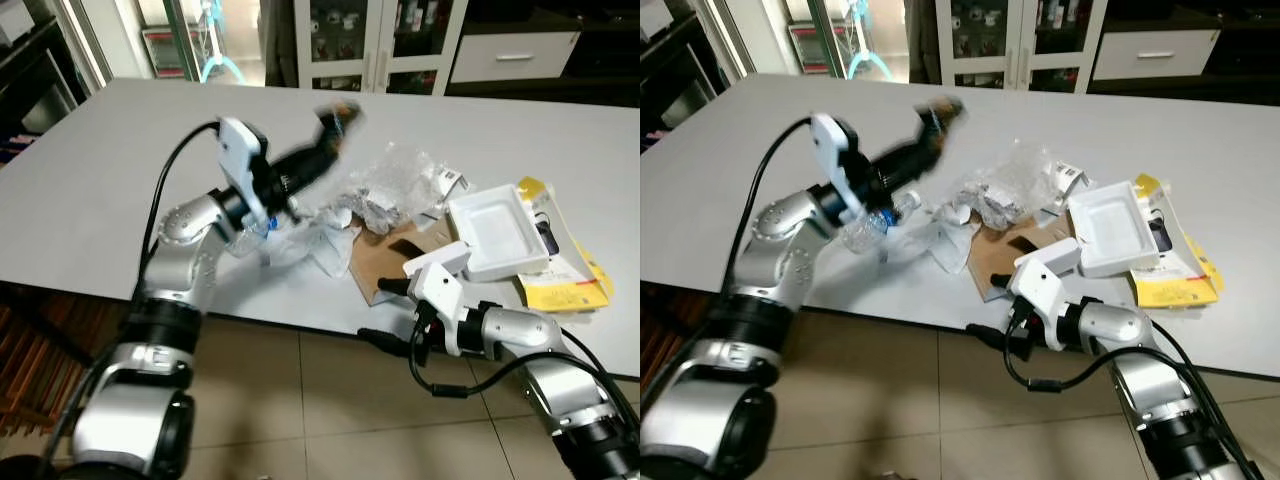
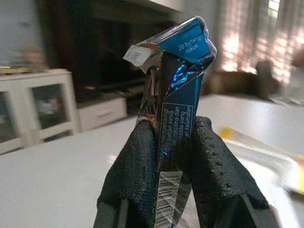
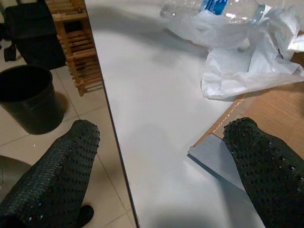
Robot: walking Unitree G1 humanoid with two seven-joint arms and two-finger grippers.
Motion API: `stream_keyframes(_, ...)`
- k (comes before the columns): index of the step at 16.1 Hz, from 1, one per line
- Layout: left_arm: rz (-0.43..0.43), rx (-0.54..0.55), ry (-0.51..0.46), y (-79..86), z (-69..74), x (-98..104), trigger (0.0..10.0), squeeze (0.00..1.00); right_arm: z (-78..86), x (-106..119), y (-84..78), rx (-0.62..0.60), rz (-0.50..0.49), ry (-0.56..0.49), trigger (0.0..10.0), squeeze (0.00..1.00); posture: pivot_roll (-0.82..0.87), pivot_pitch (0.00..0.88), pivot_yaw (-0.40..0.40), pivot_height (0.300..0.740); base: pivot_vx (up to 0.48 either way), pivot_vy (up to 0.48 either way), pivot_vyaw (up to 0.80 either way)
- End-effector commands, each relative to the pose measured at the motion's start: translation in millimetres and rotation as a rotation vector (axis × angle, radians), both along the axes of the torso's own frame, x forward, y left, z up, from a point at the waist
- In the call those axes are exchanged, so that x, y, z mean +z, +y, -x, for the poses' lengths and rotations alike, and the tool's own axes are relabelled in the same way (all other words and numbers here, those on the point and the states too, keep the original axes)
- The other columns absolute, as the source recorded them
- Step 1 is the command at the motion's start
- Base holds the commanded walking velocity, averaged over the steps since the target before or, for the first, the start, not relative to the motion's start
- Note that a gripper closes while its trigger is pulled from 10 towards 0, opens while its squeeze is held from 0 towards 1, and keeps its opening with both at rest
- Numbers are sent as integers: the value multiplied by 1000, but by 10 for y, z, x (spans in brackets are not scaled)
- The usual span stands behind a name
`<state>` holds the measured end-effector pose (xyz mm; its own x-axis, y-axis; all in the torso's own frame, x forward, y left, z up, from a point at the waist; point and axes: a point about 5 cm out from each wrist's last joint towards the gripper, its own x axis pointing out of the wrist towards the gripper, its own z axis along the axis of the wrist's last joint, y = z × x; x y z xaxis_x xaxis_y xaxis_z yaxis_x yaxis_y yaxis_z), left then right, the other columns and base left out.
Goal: Picking trash to rubbish bin
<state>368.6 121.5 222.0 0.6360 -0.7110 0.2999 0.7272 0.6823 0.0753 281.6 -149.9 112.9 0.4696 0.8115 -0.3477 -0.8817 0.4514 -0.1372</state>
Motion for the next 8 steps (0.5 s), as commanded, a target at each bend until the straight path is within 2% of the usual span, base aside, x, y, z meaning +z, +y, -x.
stream_keyframes(1, 40, 84, -14, 51, -34, 78, 10000, 0, -17, 73, 19, -9, -22, -29, 10000, 0, -93, 51, 54, 740, 0, 0, 0)
stream_keyframes(2, 72, 196, 12, 52, -57, 42, 10000, 0, -37, 91, 24, -26, -37, -42, 10000, 0, -95, 51, 53, 740, 0, 0, 0)
stream_keyframes(3, 112, 252, 38, 39, -55, -7, 10000, 0, -87, 124, 27, -70, -65, -67, 10000, 0, -91, 49, 55, 740, 0, 0, 0)
stream_keyframes(4, 105, 303, 36, 20, -43, -68, 10000, 0, -155, 166, 22, -129, -100, -86, 10000, 0, -91, 49, 56, 740, 0, 0, 0)
stream_keyframes(5, 81, 353, 34, -5, -28, -138, 10000, 0, -253, 242, 7, -220, -139, -150, 10000, 0, -92, 47, 57, 740, 0, 0, 0)
stream_keyframes(7, 61, 462, 63, -43, 2, -299, 10000, 0, -497, 367, -106, -509, -219, -238, 10000, 0, -86, 43, 59, 740, 0, 0, 0)
stream_keyframes(8, 10, 507, 48, -69, 33, -368, 10000, 0, -554, 442, -145, -598, -283, -265, 10000, 0, -83, 42, 59, 740, 0, 0, 0)
